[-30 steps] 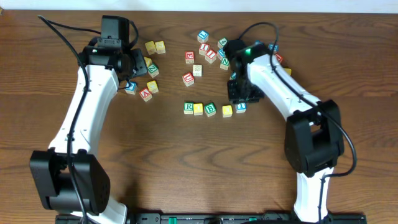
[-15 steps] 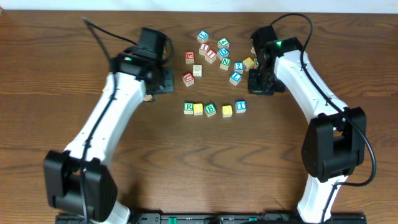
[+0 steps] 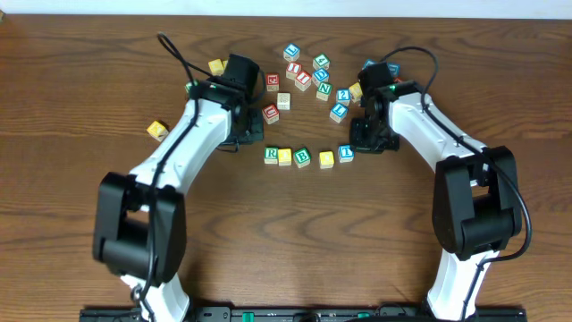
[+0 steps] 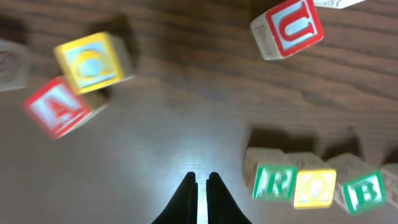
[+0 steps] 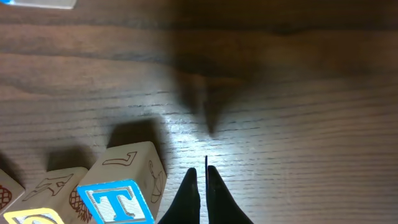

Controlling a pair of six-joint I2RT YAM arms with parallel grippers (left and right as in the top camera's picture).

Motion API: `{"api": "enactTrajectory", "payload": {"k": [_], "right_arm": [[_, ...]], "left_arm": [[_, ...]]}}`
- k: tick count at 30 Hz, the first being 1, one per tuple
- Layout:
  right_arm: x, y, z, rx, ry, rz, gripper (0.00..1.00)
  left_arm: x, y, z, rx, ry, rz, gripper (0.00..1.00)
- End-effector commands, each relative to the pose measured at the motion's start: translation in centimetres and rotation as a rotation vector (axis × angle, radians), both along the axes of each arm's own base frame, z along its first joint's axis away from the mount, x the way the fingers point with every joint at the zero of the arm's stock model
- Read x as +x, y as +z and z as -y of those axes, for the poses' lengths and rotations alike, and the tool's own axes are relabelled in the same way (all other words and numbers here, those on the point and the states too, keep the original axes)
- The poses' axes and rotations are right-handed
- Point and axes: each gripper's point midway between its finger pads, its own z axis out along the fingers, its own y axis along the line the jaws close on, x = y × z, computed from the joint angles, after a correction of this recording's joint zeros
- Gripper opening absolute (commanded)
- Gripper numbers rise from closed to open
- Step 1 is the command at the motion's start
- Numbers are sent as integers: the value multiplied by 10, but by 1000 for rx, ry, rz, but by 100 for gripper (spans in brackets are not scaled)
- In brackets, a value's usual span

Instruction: Spell out ROBOT

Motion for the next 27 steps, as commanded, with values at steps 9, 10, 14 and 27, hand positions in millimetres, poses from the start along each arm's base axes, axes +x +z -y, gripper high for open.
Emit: {"api": "enactTrajectory", "payload": {"k": [9, 10, 14, 27], "right_arm": [[-13, -11, -12, 50, 30, -41, 1], [-13, -11, -12, 50, 30, -41, 2], [-11, -11, -13, 51, 32, -35, 2], [-13, -11, -18, 63, 42, -37, 3]], "left_arm": [[-10, -34, 18, -81, -57, -102, 7], [-11, -35, 17, -80, -60, -107, 7], [-14, -44, 19, -76, -71, -133, 8], [-20, -57, 32, -89, -105, -163, 8]]}}
